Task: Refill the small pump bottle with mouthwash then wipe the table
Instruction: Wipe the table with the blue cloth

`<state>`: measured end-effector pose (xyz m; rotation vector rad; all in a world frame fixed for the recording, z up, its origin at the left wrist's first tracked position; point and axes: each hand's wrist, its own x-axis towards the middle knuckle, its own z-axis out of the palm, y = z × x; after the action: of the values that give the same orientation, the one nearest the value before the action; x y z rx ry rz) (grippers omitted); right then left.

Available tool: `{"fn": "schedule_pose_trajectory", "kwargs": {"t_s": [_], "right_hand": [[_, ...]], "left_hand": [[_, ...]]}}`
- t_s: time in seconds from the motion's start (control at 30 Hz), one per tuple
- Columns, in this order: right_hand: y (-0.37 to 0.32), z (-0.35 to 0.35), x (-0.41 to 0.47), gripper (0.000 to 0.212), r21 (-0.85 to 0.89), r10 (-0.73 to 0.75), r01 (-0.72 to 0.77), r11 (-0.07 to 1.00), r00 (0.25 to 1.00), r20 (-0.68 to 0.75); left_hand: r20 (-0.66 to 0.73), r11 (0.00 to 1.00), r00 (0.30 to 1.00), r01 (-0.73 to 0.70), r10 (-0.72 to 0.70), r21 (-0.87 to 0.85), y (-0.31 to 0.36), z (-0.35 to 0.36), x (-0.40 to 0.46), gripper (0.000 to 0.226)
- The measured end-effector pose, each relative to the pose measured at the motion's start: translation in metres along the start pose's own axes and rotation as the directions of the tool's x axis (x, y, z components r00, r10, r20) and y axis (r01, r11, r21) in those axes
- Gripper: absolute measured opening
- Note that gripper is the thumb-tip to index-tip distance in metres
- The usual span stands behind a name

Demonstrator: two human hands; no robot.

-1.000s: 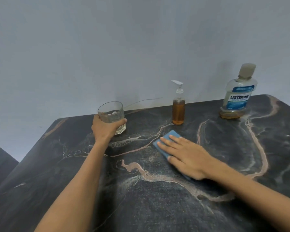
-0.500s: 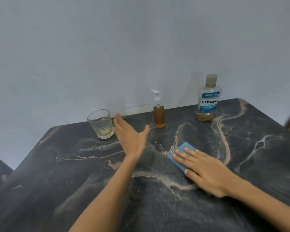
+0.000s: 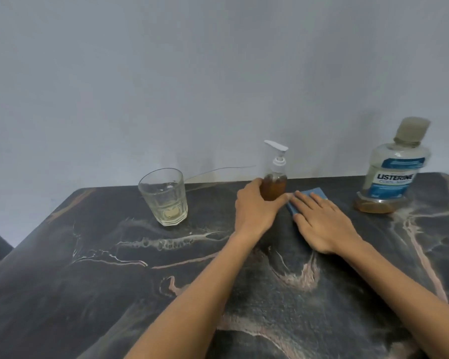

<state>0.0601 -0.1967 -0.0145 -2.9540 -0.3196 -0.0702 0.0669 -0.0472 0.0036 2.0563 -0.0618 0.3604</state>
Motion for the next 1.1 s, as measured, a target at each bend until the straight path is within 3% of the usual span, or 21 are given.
{"fn": "schedule_pose_trajectory", "kwargs": {"t_s": [0.3, 0.47, 0.6, 0.77, 0.87, 0.93, 1.0, 1.1], "right_hand": [[-0.122, 0.024, 0.079, 0.056, 0.041, -0.044, 0.042, 0.998, 0.998, 0.051], [-0.171, 0.034, 0.07, 0.054, 0.154, -0.213, 0.204, 0.967, 0.976, 0.042], [-0.137, 0.018, 0.066, 0.054, 0.202, -0.122, 0.116, 0.972, 0.992, 0.02], [-0.029, -0.005, 0.035, 0.052, 0.104, 0.13, -0.13, 0.986, 0.991, 0.016], [-0.008, -0.009, -0.004, 0.052, 0.062, 0.194, -0.194, 0.979, 0.981, 0.014], [-0.022, -0.006, -0.036, 0.053, 0.05, 0.105, -0.106, 0.993, 0.994, 0.008], [-0.041, -0.001, -0.079, 0.053, 0.05, -0.088, 0.088, 0.995, 0.996, -0.003], [-0.052, 0.002, -0.147, 0.054, 0.101, -0.382, 0.38, 0.919, 0.924, 0.0]], "left_hand": [[-0.277, 0.983, 0.944, -0.162, 0.18, 0.086, 0.032, -0.112, -0.009, 0.025], [-0.346, 0.979, 0.918, -0.158, 0.195, 0.133, 0.05, -0.143, -0.023, 0.023], [-0.342, 0.985, 0.928, -0.111, 0.15, 0.13, 0.053, -0.145, -0.039, 0.024], [-0.295, 0.991, 0.949, -0.084, 0.112, 0.104, 0.054, -0.143, -0.057, 0.024], [-0.278, 0.995, 0.957, -0.068, 0.086, 0.074, 0.052, -0.13, -0.06, 0.024], [-0.242, 0.997, 0.968, -0.059, 0.069, 0.049, 0.05, -0.114, -0.058, 0.025], [-0.189, 0.998, 0.98, -0.062, 0.065, 0.024, 0.047, -0.096, -0.056, 0.026], [-0.14, 0.999, 0.989, -0.038, 0.036, -0.013, 0.038, -0.071, -0.052, 0.03]]}}
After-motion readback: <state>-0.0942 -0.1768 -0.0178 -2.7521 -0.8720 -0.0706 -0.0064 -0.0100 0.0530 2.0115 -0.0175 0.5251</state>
